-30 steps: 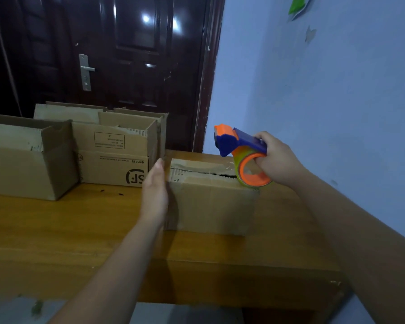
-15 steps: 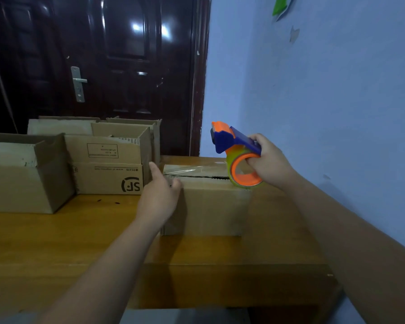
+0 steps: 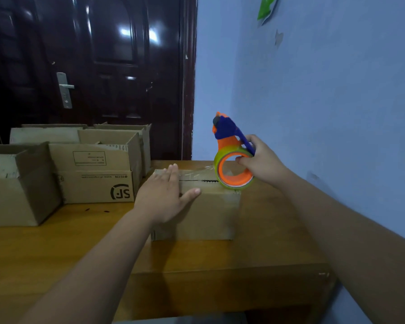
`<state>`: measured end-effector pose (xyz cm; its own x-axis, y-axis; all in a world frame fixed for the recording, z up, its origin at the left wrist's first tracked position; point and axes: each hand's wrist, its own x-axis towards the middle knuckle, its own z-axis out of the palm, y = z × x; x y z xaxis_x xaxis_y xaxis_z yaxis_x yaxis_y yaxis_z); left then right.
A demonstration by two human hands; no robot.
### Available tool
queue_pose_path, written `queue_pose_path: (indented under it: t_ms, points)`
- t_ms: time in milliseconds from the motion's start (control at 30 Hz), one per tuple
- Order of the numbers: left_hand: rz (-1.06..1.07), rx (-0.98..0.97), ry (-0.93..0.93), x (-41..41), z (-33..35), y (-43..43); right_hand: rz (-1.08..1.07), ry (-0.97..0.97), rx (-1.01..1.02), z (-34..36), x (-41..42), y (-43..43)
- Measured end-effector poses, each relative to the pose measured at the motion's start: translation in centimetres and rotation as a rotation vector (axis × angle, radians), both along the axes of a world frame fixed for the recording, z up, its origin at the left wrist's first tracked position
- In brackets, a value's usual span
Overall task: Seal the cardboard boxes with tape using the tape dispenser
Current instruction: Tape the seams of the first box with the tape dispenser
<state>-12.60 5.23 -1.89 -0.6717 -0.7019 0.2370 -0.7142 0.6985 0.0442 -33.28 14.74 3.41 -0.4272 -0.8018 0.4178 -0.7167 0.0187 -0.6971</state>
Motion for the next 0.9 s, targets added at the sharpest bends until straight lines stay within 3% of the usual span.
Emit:
queue_pose_path:
  t_ms: [533, 733, 900]
  points:
    - [-0.014, 0.001, -0.101, -0.2, 0.5, 0.0, 0.014, 0.573, 0.293, 2.0, -3.2, -0.1]
    - [-0.039, 0.019, -0.081, -0.2, 0.6, 0.2, 0.048, 0.344, 0.136, 0.3, -3.9, 2.0]
    - [-0.1, 0.026, -0.071, 0.1, 0.4, -0.3, 0.053, 0.383, 0.139, 0.3, -3.8, 2.3]
